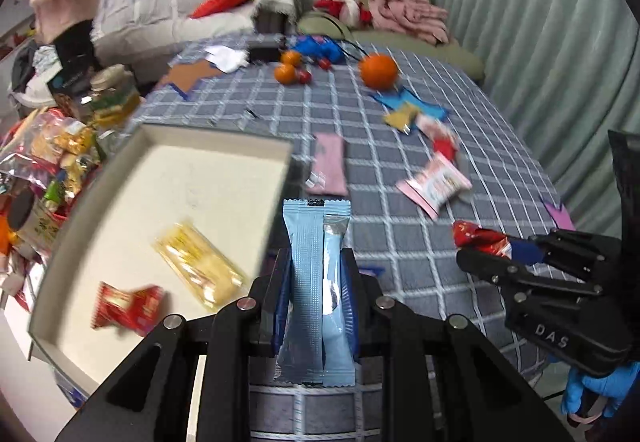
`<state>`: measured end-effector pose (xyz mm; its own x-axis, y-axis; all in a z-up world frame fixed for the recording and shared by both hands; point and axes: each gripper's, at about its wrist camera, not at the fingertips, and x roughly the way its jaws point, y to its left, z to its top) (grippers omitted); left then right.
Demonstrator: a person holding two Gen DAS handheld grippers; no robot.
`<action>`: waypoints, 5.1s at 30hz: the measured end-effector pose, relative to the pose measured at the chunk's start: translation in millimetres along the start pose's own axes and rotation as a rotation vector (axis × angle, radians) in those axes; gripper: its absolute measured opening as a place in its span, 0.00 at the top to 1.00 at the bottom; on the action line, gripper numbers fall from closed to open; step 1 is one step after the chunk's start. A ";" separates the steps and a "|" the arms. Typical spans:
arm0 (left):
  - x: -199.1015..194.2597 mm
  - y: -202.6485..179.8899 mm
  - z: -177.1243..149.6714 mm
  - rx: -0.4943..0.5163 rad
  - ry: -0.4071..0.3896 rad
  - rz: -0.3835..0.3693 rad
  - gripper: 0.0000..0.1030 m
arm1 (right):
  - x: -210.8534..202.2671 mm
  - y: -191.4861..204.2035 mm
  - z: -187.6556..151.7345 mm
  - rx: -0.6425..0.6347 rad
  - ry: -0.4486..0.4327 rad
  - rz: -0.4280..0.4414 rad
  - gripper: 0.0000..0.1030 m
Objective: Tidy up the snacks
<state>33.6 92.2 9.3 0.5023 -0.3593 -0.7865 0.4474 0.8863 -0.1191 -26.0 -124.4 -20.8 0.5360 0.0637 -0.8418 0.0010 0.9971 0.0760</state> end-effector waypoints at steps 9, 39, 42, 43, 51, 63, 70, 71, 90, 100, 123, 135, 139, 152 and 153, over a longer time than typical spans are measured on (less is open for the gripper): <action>-0.8 83.5 21.7 -0.169 -0.024 0.119 0.75 | 21.7 65.9 58.7 -0.118 -0.018 0.078 0.73; 30.0 61.2 36.8 -0.065 0.050 0.133 0.23 | 71.9 -53.5 78.1 0.264 0.057 -0.187 0.00; 39.2 28.7 51.6 0.016 0.058 0.123 0.22 | 84.4 -78.4 77.0 0.321 0.077 -0.219 0.00; 43.3 19.0 56.6 0.039 0.059 0.119 0.21 | 88.6 -82.0 76.8 0.322 0.084 -0.220 0.00; 120.0 -54.8 92.9 0.214 0.112 0.173 0.21 | 104.6 -103.4 60.8 0.285 0.100 -0.198 0.00; 186.1 -69.8 105.3 0.168 0.195 0.283 0.18 | 88.0 -131.0 57.8 0.348 0.069 -0.144 0.00; 162.2 -78.5 77.5 0.147 0.199 0.166 0.73 | 88.2 -123.4 31.4 0.223 0.065 -0.208 0.06; 154.5 -83.9 67.2 0.158 0.190 0.173 0.73 | 82.9 -126.8 23.1 0.223 0.066 -0.210 0.07; 96.2 -80.3 -4.2 0.101 0.122 0.154 0.20 | 13.6 -176.4 -60.1 0.504 0.045 -0.112 0.00; 112.2 -59.9 -10.0 0.020 0.101 0.129 0.00 | 46.5 -154.6 -17.3 0.447 0.052 -0.216 0.08; 104.2 -61.9 -19.7 0.028 0.035 0.121 0.00 | 25.7 -164.6 -66.3 0.345 -0.042 -0.324 0.00; 104.1 -62.0 -20.0 0.029 0.035 0.120 0.00 | 24.2 -162.0 -69.4 0.340 -0.063 -0.329 0.00; 104.4 -61.9 -19.9 0.029 0.035 0.120 0.00 | 23.9 -161.5 -70.0 0.340 -0.064 -0.329 0.00; 104.8 -62.4 -20.0 0.029 0.034 0.120 0.00 | 23.9 -161.2 -69.9 0.339 -0.064 -0.329 0.00; 104.9 -62.5 -19.9 0.029 0.034 0.120 0.00 | 24.0 -161.2 -69.9 0.339 -0.064 -0.329 0.00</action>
<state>43.5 5.0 -77.9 0.5282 -0.2400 -0.8145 0.4069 0.9135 -0.0053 -72.3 -280.7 -90.6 0.5119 -0.2663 -0.8167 0.4489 0.8935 -0.0100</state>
